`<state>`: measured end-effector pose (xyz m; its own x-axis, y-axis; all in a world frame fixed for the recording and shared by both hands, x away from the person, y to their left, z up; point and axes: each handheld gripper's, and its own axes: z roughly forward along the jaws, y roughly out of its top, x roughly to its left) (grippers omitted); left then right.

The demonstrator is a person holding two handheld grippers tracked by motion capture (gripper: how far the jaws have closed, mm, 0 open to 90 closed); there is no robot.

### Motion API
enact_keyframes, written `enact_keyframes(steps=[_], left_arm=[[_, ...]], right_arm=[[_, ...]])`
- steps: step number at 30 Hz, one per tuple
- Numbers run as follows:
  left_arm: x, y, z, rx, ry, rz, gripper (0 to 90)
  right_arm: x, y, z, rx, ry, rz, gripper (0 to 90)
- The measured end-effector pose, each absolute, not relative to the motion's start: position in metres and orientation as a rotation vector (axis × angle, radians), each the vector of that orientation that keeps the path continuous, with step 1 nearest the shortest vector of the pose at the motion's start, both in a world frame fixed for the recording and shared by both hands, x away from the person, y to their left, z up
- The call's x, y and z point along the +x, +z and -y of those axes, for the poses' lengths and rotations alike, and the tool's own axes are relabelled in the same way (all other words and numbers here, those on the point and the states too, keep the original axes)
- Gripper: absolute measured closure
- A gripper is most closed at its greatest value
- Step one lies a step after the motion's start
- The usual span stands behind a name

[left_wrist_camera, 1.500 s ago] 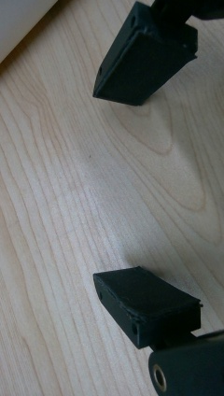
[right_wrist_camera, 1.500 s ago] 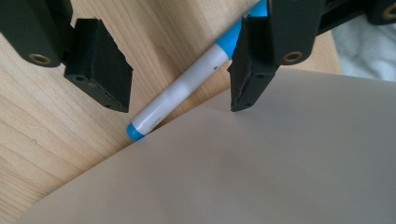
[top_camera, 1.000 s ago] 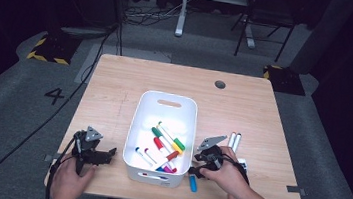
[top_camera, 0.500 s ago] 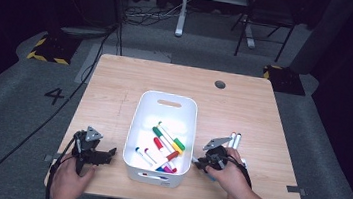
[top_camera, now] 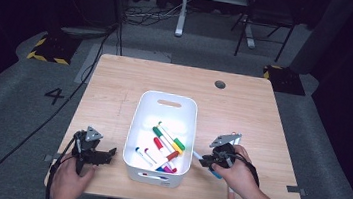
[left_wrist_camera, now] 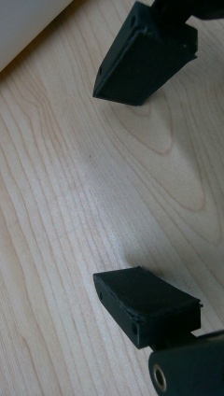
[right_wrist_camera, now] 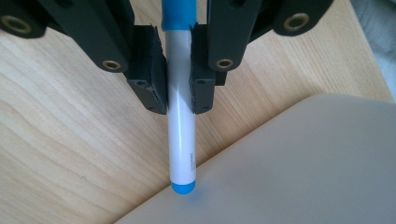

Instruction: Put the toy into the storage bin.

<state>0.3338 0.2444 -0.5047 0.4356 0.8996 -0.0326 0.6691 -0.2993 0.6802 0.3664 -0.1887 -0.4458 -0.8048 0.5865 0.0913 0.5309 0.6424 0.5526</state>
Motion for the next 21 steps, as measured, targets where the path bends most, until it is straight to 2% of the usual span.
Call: enact_keyframes(steps=[21], left_arm=[[0.334,-0.505,-0.244,2.067,0.475,-1.315,11.7]], right_arm=[[0.36,-0.4,0.206,0.88,1.004,-2.717,76.7]])
